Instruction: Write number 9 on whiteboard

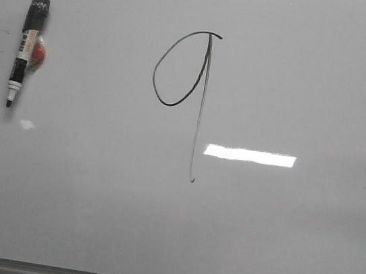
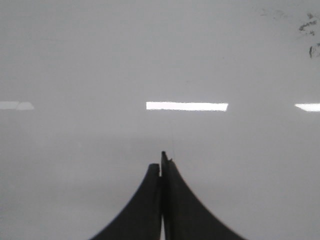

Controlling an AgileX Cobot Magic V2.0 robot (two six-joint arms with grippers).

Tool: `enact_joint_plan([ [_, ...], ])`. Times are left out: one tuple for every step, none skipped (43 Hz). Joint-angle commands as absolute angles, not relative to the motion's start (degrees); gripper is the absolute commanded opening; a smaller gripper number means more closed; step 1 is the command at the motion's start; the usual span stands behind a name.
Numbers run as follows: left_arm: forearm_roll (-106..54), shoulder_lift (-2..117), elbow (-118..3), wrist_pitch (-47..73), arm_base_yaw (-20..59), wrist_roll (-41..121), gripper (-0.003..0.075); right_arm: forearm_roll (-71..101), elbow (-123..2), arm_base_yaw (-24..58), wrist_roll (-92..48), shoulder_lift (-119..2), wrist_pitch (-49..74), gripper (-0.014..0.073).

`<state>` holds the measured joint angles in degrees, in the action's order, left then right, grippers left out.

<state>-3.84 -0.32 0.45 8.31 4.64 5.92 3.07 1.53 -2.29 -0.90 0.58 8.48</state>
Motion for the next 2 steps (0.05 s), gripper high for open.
enact_joint_plan([
  [-3.91,-1.36,0.50,3.72,4.45,5.25,-0.0019,2.34,1.37,-2.62,-0.85,1.63,3.82,-0.0060],
  [-3.91,-1.36,0.50,3.72,4.45,5.25,-0.0019,2.34,1.37,-2.62,-0.85,1.63,3.82,-0.0060],
])
